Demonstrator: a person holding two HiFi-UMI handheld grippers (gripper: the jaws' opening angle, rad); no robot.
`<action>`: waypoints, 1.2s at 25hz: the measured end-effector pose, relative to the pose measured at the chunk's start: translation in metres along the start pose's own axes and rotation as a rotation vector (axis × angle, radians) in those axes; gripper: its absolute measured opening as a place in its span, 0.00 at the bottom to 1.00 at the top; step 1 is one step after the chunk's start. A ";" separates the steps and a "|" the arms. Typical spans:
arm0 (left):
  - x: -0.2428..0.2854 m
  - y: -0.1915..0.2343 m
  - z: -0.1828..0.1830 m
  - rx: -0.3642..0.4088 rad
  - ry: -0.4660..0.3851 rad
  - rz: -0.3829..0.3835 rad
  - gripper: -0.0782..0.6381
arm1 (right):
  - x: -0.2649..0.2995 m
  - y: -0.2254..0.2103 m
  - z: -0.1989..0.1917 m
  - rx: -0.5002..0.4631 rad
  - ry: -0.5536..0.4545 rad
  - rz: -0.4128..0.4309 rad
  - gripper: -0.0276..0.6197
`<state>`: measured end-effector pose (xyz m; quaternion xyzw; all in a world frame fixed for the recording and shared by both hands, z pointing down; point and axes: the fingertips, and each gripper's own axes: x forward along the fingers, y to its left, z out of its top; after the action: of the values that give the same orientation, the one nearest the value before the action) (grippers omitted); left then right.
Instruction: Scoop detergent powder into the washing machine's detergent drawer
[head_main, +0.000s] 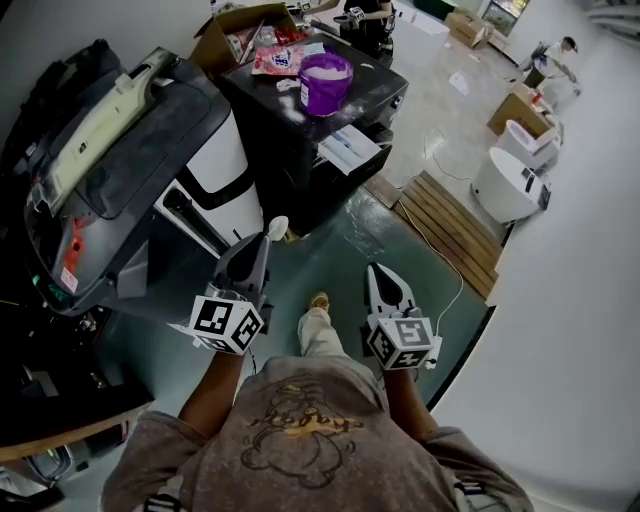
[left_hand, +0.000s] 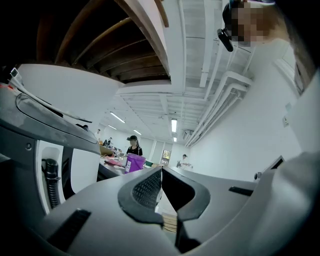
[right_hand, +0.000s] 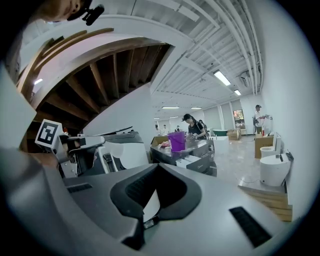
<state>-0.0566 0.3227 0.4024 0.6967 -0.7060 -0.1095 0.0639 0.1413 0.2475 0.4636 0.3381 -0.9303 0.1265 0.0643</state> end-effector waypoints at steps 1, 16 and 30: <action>0.008 0.003 0.000 0.000 0.002 -0.002 0.14 | 0.007 -0.003 0.002 0.002 -0.001 0.003 0.04; 0.154 0.053 0.016 -0.012 0.016 0.033 0.14 | 0.143 -0.078 0.058 0.005 -0.001 0.025 0.04; 0.257 0.080 0.023 0.004 -0.004 0.091 0.14 | 0.223 -0.160 0.094 0.020 -0.019 0.030 0.04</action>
<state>-0.1456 0.0685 0.3836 0.6638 -0.7373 -0.1066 0.0659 0.0711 -0.0341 0.4496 0.3259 -0.9345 0.1338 0.0503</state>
